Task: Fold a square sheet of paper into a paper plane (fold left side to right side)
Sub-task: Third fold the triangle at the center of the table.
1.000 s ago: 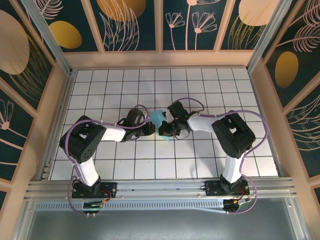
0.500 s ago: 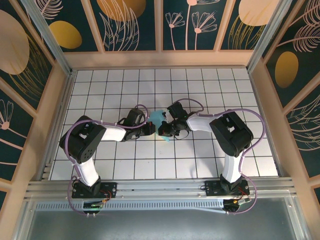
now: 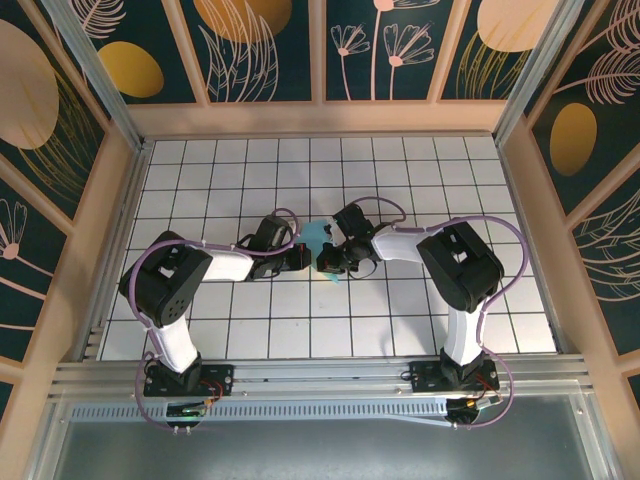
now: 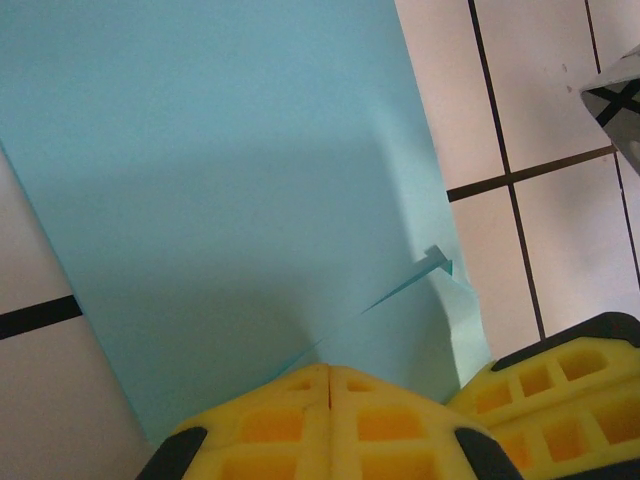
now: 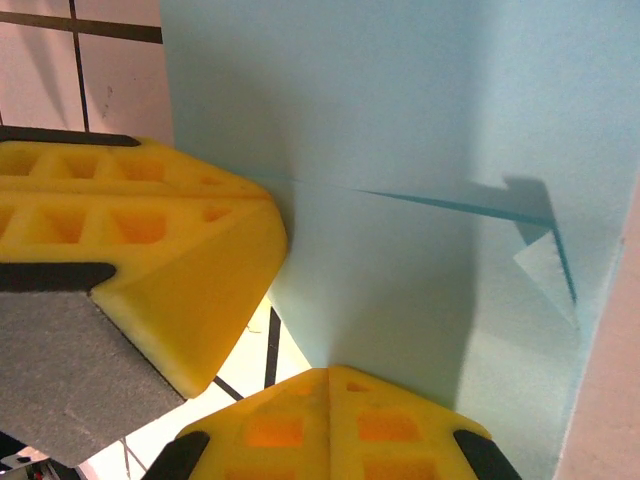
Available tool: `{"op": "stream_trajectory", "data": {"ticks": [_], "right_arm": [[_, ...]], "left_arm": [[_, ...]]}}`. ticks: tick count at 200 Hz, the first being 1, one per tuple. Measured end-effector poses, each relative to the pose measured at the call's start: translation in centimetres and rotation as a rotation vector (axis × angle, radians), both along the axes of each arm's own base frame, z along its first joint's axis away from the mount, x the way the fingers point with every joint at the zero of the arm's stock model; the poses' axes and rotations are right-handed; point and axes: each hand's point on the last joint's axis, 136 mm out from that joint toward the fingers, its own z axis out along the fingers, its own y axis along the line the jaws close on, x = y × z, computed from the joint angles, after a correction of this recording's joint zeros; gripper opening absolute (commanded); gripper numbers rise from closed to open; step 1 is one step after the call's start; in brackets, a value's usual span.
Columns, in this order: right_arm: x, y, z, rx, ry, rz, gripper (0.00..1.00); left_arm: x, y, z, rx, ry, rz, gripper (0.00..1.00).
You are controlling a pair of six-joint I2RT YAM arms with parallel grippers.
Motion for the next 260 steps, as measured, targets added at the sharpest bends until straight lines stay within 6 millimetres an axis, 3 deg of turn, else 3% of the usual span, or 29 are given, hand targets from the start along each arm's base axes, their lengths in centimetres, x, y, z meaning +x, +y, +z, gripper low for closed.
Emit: {"op": "stream_trajectory", "data": {"ticks": [204, 238, 260], "right_arm": [[-3.1, -4.4, 0.0, -0.131, 0.038, -0.003, 0.00], [-2.4, -5.7, 1.4, -0.140, 0.003, -0.019, 0.00], [-1.3, -6.4, 3.2, -0.116, -0.056, -0.031, 0.11]], "left_arm": [[0.9, -0.1, 0.0, 0.017, -0.029, 0.008, 0.00], [1.2, 0.1, 0.2, 0.023, -0.043, 0.023, 0.00], [1.4, 0.5, 0.3, 0.028, -0.040, 0.036, 0.07]]}}
